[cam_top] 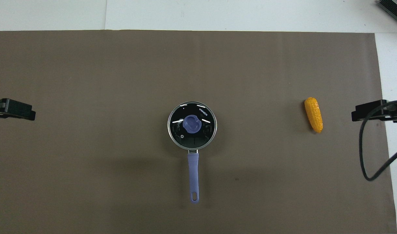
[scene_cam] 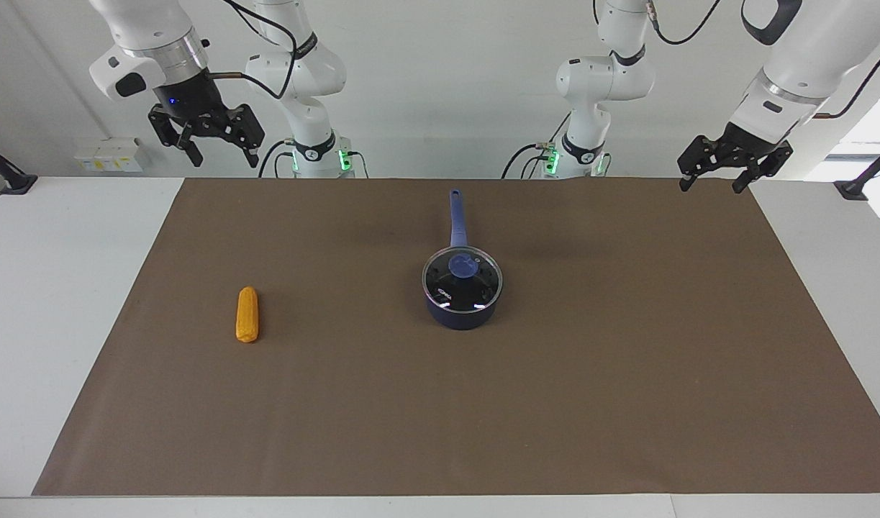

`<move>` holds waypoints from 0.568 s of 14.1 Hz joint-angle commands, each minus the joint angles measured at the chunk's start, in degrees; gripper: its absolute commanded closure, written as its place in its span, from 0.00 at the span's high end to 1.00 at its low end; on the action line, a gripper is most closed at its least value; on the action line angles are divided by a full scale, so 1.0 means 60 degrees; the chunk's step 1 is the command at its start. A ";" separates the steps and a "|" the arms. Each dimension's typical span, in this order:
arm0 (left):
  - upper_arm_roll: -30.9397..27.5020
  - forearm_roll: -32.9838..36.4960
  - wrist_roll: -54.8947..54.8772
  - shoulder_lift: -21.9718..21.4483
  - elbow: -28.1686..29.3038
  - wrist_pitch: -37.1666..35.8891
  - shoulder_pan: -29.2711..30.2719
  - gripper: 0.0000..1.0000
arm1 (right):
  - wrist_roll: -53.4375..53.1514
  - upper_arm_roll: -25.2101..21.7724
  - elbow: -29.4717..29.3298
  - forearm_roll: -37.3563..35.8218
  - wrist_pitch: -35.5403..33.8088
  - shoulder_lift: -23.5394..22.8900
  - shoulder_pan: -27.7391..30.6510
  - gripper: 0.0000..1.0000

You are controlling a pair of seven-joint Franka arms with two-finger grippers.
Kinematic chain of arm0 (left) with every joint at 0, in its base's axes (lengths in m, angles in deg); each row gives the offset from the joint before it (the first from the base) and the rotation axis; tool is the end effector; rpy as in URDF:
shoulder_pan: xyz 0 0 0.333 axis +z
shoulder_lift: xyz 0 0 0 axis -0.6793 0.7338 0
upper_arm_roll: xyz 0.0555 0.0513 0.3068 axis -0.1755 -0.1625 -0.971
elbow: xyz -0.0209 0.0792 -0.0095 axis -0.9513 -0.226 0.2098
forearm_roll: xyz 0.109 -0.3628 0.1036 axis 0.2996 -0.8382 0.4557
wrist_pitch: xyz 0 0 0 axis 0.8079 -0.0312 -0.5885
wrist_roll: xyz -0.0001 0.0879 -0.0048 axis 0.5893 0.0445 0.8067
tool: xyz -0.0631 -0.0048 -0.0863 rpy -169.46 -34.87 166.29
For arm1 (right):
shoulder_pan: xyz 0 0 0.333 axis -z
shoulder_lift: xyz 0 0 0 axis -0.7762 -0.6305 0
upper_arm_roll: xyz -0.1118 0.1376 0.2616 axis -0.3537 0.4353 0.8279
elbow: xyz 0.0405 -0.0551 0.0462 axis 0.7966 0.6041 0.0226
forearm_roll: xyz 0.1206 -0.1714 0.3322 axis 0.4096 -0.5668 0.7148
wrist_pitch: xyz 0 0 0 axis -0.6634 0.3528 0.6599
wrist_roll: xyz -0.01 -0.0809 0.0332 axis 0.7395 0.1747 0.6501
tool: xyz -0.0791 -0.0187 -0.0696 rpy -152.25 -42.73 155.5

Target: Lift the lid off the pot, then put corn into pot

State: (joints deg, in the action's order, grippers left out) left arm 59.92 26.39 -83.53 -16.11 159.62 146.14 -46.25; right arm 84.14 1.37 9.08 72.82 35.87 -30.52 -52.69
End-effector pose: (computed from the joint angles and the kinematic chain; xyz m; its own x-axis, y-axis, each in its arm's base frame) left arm 0.5356 -0.0219 0.6356 0.9955 -0.0895 -0.0296 -0.0887 -0.9957 0.0264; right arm 0.5235 0.0080 0.6692 0.9994 -0.0351 -0.0007 -0.0351 -0.9994 -0.0063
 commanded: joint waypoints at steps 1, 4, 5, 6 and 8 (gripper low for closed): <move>0.0052 0.0066 -0.0047 -0.0105 -0.0007 -0.0164 0.0049 1.00 | 0.0610 0.0010 0.0250 -0.0137 -0.0040 0.0221 0.0136 1.00; 0.0052 0.0066 -0.0033 -0.0090 -0.0021 -0.0076 0.0049 1.00 | 0.0626 0.0009 0.0279 -0.0137 -0.0054 0.0235 0.0136 1.00; 0.0052 0.0051 -0.0033 -0.0090 -0.0021 -0.0091 0.0049 1.00 | 0.0626 -0.0005 0.0279 -0.0151 -0.0054 0.0250 0.0136 1.00; 0.0052 0.0051 -0.0033 -0.0105 -0.0006 -0.0091 0.0034 1.00 | 0.0597 0.0009 0.0279 -0.0137 -0.0040 0.0236 0.0165 1.00; 0.0052 0.0051 -0.0033 -0.0105 0.0009 -0.0106 0.0005 1.00 | 0.0568 0.0024 0.0235 -0.0049 -0.0025 0.0206 0.0195 1.00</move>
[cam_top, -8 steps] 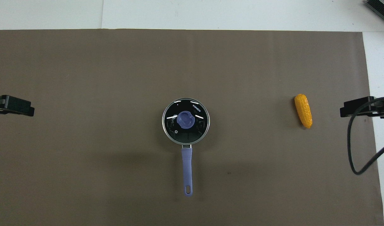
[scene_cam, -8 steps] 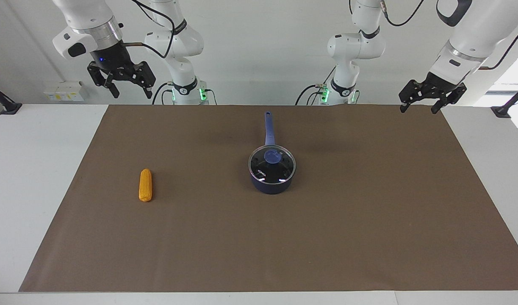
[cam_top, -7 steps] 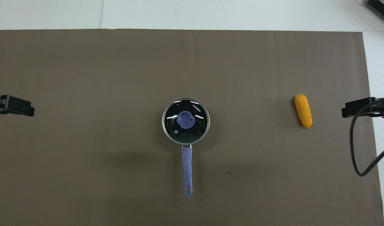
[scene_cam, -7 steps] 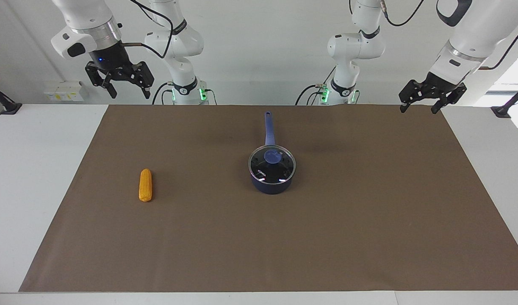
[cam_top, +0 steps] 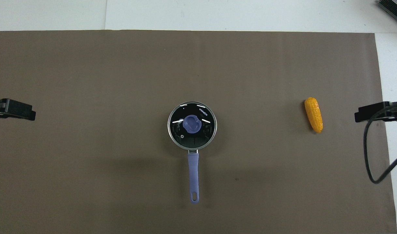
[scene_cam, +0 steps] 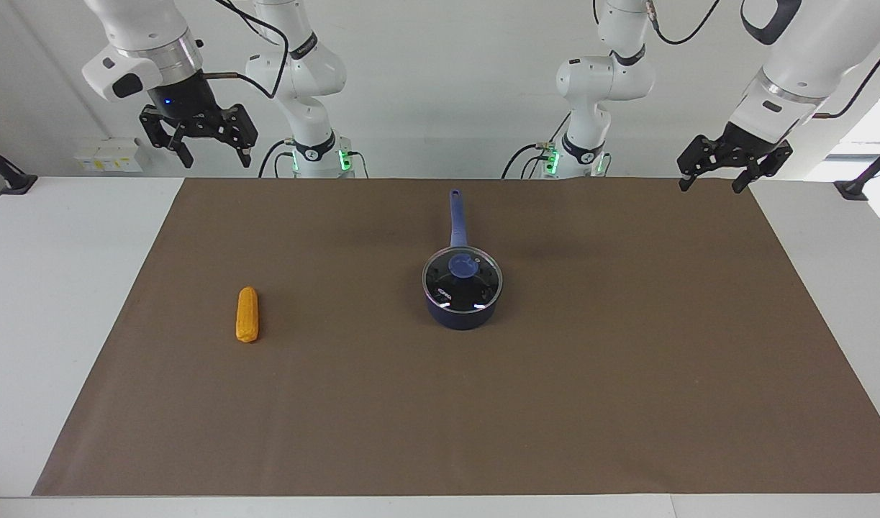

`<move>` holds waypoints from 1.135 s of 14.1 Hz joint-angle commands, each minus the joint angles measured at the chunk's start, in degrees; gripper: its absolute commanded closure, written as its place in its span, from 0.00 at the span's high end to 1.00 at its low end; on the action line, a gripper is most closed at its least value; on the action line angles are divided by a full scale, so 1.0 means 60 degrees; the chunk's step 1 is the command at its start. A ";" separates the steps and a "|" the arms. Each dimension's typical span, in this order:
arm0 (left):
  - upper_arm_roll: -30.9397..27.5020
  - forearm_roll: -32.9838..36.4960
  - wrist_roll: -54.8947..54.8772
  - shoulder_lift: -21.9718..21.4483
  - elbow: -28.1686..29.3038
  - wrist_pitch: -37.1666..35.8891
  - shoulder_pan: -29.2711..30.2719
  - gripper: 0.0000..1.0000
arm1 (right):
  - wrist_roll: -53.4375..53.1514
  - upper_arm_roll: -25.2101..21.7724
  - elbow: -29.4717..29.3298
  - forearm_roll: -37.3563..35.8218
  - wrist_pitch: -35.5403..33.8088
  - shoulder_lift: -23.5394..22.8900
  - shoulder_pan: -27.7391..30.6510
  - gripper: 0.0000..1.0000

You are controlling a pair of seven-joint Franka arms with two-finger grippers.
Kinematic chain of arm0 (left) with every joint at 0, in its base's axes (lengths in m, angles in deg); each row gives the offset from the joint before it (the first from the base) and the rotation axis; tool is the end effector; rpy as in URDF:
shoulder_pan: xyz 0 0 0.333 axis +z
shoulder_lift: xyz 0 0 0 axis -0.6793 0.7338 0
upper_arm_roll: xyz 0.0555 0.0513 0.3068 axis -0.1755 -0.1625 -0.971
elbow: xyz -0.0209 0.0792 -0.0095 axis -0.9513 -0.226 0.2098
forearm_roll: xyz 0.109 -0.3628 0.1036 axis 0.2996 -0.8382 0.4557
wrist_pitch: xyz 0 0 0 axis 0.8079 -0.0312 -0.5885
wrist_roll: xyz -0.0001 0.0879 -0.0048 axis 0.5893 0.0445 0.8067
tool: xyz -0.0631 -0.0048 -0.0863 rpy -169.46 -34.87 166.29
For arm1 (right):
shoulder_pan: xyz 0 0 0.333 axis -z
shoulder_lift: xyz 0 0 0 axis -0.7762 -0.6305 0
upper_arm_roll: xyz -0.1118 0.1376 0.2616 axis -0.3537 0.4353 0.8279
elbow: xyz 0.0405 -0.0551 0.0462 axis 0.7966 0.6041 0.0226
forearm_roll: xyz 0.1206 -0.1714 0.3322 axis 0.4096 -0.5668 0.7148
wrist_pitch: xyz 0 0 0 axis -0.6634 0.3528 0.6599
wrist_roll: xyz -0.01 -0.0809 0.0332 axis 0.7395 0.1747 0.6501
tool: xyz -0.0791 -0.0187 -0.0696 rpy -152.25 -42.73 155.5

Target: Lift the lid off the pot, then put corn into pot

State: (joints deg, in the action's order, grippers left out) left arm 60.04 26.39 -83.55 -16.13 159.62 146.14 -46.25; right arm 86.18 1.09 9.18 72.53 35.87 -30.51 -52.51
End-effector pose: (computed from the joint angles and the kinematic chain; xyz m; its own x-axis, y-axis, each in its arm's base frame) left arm 0.5355 -0.0231 0.6358 0.9953 -0.0919 -0.0293 -0.0911 -0.9955 0.0263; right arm 0.5235 0.0031 0.6685 1.0000 -0.0081 -0.0020 -0.0081 -1.0000 -0.0016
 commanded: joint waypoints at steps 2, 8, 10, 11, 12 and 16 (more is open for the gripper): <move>0.0047 0.0051 -0.0014 -0.0101 0.0009 -0.0062 -0.0097 1.00 | 0.0243 0.0101 0.0219 -0.0001 -0.0040 0.0220 0.0136 1.00; 0.0164 -0.0007 0.0045 -0.0028 0.0096 -0.0048 -0.0388 1.00 | 0.0258 0.0057 0.0876 -0.0089 0.0120 0.0556 0.0180 1.00; 0.0179 -0.0022 0.0074 -0.0013 0.0432 0.0345 -0.0624 1.00 | 0.0257 0.0057 0.1431 -0.0074 0.0675 0.0483 0.0209 1.00; 0.0164 -0.0022 0.0089 -0.0013 0.0666 0.0580 -0.0915 1.00 | 0.0257 0.0057 0.1783 -0.0089 0.1055 0.0527 0.0354 1.00; 0.0164 -0.0022 0.0103 -0.0013 0.0871 0.0843 -0.1106 1.00 | 0.0315 0.0057 0.2076 -0.0031 0.1421 0.0484 0.0471 1.00; 0.0164 -0.0036 0.0496 0.0089 0.1517 0.1855 -0.2161 1.00 | 0.0345 0.0057 0.2870 -0.0030 0.2801 -0.0027 0.0516 1.00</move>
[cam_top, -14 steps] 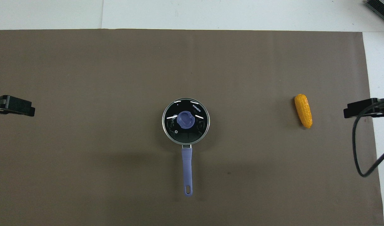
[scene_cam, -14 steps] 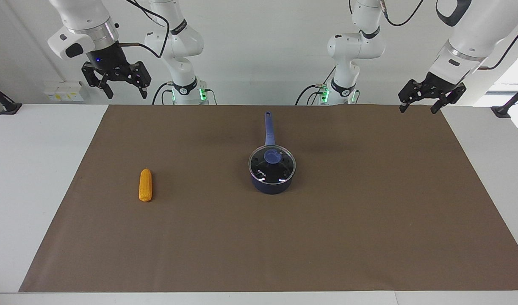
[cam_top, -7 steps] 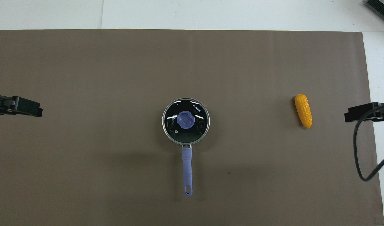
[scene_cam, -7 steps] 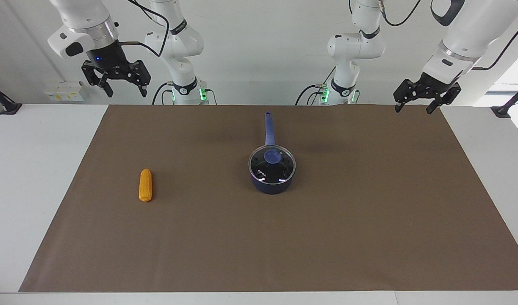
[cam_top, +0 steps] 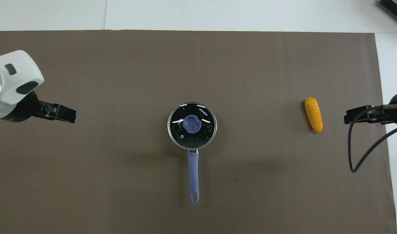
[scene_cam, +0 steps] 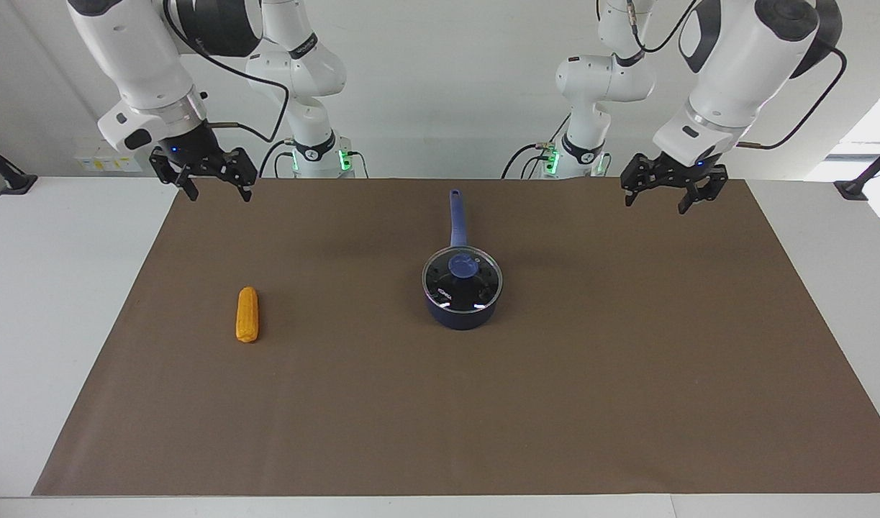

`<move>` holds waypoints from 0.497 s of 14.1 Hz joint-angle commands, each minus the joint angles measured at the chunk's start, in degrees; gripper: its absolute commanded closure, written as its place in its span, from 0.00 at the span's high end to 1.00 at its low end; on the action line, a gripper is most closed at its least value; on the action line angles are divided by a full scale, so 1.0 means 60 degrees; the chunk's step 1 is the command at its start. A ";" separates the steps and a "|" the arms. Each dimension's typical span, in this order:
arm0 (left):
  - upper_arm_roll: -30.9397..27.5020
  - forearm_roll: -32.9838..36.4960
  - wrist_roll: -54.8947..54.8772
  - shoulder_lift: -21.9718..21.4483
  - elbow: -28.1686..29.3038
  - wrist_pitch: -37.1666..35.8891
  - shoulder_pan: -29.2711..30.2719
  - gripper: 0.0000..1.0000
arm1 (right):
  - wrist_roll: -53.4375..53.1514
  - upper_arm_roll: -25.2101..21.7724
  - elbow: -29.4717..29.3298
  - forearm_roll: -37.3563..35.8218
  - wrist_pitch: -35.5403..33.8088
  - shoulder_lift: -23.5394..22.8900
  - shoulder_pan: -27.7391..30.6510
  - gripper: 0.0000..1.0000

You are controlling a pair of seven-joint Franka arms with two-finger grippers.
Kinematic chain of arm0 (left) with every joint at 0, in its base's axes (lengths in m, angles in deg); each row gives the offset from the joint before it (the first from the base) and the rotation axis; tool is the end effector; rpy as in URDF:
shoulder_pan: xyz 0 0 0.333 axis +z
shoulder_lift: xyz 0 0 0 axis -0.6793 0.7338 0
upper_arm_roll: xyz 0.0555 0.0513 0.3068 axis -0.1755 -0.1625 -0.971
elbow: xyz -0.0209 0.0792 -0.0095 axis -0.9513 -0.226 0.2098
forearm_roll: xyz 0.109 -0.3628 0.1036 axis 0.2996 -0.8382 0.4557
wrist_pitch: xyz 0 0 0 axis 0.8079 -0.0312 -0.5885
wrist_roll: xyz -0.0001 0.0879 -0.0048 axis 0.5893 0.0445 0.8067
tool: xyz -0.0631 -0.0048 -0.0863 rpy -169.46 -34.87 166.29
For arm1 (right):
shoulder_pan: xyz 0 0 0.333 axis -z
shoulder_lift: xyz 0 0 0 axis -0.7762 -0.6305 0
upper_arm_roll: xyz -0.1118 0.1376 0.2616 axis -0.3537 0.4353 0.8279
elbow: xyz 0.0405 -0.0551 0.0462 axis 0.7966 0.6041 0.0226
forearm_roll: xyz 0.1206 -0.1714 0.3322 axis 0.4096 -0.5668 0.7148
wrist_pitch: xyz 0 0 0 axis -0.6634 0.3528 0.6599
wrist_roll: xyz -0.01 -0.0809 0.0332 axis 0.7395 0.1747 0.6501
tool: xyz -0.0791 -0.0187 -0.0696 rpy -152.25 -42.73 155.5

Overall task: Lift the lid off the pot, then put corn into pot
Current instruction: 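Reach the left gripper to the lid knob while the right gripper reaches the corn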

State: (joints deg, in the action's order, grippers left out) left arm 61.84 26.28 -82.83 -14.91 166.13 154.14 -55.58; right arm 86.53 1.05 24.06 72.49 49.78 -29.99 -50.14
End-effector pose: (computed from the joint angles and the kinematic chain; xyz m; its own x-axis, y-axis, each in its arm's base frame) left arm 0.5368 -0.1300 0.5825 0.9634 -0.2668 -0.0249 -0.2662 -0.9636 0.0264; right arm 0.5380 -0.0195 0.5719 0.9990 -0.0439 -0.0098 -0.0439 -0.9990 -0.0011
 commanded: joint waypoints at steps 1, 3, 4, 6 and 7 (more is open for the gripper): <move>-0.0121 -0.0018 0.0683 -0.0057 0.0519 0.0654 -0.0767 1.00 | 0.0273 0.0064 0.0376 -0.0025 0.0542 -0.0348 0.0136 1.00; -0.0121 -0.0018 0.1443 0.0017 0.0797 0.1165 -0.1352 1.00 | 0.0302 0.0064 0.0477 -0.0025 0.1214 -0.0904 0.0223 1.00; -0.0121 -0.0018 0.2028 0.0104 0.0885 0.1443 -0.1689 1.00 | 0.0361 0.0064 0.0493 -0.0025 0.1565 -0.1270 0.0311 1.00; -0.0121 -0.0047 0.3069 0.0542 0.0945 0.2116 -0.2276 1.00 | 0.1133 0.0064 0.0536 -0.0025 0.2574 -0.2031 0.0516 1.00; -0.0121 -0.0061 0.3349 0.0834 0.0945 0.2454 -0.2495 1.00 | 0.1398 0.0064 0.0522 -0.0025 0.3174 -0.2340 0.0560 1.00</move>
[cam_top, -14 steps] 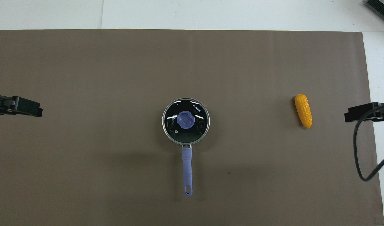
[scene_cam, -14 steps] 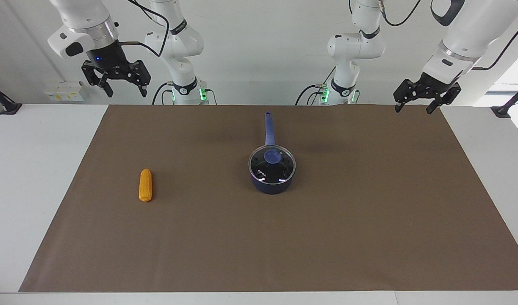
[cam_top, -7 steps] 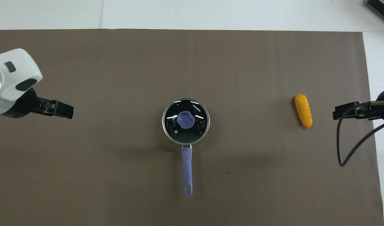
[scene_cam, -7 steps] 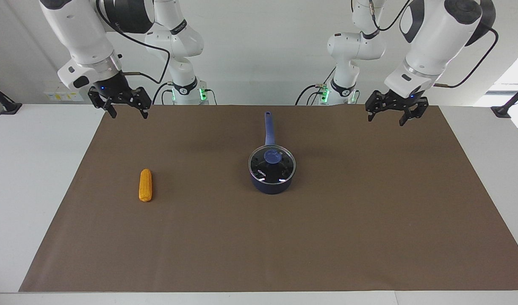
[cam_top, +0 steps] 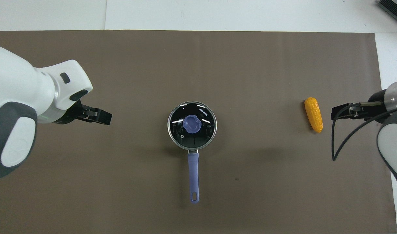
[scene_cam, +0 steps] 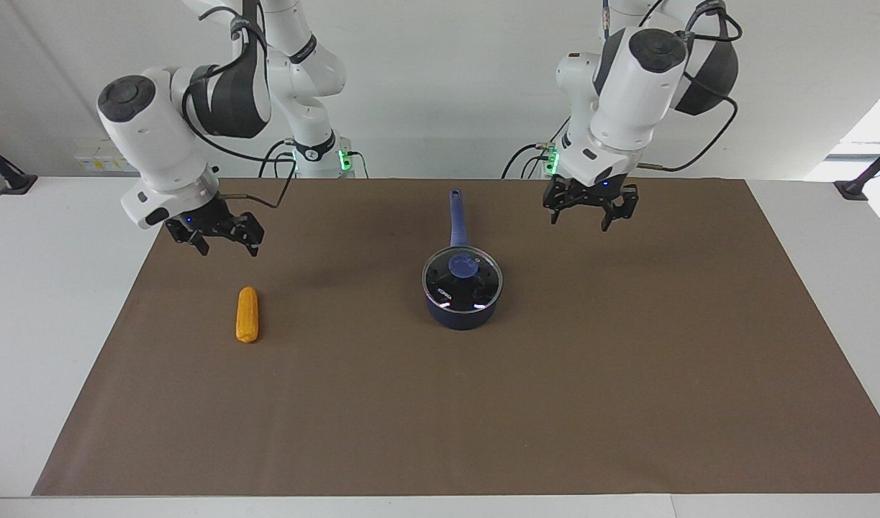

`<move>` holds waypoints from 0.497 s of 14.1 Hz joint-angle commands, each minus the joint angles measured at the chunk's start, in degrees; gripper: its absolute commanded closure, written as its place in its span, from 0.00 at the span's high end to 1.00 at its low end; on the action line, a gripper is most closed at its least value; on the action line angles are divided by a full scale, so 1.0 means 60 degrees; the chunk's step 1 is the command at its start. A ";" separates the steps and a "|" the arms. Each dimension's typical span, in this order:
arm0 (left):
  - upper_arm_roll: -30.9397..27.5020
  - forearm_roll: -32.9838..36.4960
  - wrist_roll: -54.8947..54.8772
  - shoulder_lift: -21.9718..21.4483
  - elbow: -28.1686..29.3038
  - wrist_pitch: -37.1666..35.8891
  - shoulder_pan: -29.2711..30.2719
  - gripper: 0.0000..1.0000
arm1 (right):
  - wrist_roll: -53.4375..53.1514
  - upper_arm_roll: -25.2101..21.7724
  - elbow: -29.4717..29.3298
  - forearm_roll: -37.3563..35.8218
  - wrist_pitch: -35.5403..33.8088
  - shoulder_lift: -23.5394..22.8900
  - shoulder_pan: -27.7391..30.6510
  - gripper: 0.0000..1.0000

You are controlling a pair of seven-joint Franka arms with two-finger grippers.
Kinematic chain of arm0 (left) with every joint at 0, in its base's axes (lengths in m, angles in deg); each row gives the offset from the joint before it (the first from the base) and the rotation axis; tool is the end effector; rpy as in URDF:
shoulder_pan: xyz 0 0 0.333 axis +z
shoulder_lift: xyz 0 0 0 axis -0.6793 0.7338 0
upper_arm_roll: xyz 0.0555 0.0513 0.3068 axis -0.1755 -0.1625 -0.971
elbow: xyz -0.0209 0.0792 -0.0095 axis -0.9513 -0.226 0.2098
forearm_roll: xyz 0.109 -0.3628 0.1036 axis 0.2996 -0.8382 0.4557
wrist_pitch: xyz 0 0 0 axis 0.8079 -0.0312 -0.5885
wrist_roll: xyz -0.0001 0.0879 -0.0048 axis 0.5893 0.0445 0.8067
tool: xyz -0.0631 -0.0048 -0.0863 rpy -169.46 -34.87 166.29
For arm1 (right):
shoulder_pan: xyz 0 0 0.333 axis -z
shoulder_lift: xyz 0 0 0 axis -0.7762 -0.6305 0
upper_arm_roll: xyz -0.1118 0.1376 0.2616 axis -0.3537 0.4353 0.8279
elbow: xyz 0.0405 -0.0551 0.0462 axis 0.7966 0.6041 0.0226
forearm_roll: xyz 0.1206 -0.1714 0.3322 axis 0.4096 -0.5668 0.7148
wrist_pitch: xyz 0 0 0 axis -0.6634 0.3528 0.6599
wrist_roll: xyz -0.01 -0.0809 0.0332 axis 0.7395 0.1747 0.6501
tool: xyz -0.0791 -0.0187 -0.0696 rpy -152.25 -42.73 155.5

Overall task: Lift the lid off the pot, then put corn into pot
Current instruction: 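Reach the left gripper to the lid knob while the right gripper reaches the corn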

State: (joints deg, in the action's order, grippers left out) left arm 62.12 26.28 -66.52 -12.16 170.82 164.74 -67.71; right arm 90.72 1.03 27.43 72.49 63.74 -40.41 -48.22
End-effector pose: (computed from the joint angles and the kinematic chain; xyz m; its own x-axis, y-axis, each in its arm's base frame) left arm 0.5174 -0.2517 0.5324 0.9803 -0.1961 0.0221 -0.1968 -0.9799 0.0317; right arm 0.5892 -0.0405 0.4620 1.0000 -0.0045 -0.0070 -0.0045 -1.0000 0.0024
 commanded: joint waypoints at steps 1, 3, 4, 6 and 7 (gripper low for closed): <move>-0.0182 -0.0061 0.1011 0.0714 0.0149 0.0995 -0.0866 1.00 | 0.0774 0.0067 -0.0040 -0.0025 0.1214 -0.0896 0.0298 1.00; -0.0168 -0.0061 0.1948 0.1373 0.0135 0.1828 -0.1264 1.00 | 0.0790 0.0067 -0.0040 -0.0025 0.1713 -0.1424 0.0313 1.00; -0.0168 -0.0061 0.2141 0.1579 0.0120 0.2109 -0.1483 1.00 | 0.0790 0.0067 -0.0040 -0.0039 0.1933 -0.1658 0.0270 1.00; -0.0168 -0.0061 0.2187 0.1829 0.0003 0.2287 -0.1661 1.00 | 0.0935 0.0067 -0.0026 -0.0039 0.2228 -0.2025 0.0240 1.00; -0.0182 -0.0061 0.2260 0.1990 -0.0084 0.2360 -0.1821 1.00 | 0.1226 0.0067 0.0076 -0.0039 0.2229 -0.2100 0.0255 1.00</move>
State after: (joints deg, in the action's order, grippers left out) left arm 62.23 26.27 -53.94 -0.89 171.27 178.09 -76.78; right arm 95.02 1.19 27.52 72.50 76.20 -52.09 -47.06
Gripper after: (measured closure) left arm 0.000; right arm 0.000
